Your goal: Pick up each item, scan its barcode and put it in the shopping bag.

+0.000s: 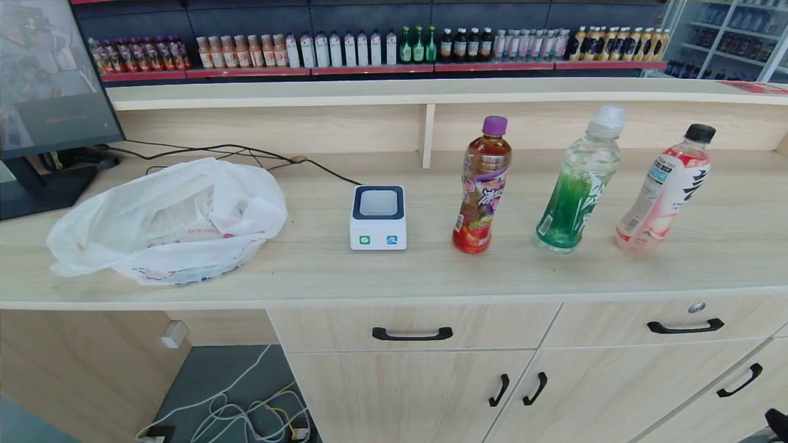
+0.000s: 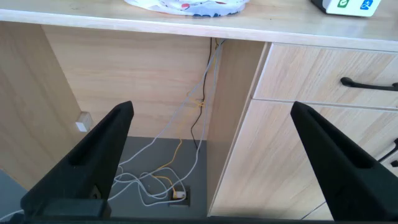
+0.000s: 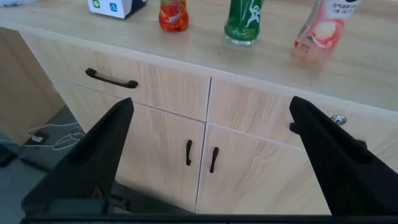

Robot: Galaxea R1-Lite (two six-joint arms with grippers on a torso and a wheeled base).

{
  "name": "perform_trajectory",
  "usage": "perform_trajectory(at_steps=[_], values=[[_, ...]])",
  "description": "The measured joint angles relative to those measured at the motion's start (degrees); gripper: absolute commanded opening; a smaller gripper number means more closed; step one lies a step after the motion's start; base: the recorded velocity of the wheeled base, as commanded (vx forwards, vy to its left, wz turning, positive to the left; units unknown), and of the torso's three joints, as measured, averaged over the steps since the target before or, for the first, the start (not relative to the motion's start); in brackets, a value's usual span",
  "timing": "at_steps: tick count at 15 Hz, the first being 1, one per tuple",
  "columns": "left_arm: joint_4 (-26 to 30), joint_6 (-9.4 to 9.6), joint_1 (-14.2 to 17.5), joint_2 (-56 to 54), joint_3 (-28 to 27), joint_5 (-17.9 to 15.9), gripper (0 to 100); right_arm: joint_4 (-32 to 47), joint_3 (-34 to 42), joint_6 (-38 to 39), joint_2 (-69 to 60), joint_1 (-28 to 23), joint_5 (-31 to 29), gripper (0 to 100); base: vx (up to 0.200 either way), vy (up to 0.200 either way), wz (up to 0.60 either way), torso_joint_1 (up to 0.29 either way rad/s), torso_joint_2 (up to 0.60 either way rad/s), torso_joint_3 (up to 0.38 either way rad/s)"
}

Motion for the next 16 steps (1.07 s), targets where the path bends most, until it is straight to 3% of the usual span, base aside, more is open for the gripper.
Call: perform_trajectory(at_steps=[3,6,11,16], values=[[0.0,0.0,0.0,0.0,0.0,0.0,100,-5.8,-1.8,-0.4,12.1,3.8,0.5,100,0.0,0.0,0.0,0.0,0.0,0.0],[0.0,-0.02,0.0,0.0,0.0,0.0,100,-7.5,-2.6,-0.3,23.4,7.0,4.8,100,0.0,0.0,0.0,0.0,0.0,0.0],[0.0,-0.02,0.0,0.0,0.0,0.0,100,-9.9,-8.0,2.0,38.2,8.0,8.0,100,0.0,0.0,0.0,0.0,0.0,0.0],[0.0,-0.02,0.0,0.0,0.0,0.0,100,-22.7,-14.9,4.4,51.0,8.2,8.2,100,0.0,0.0,0.0,0.0,0.0,0.0]])
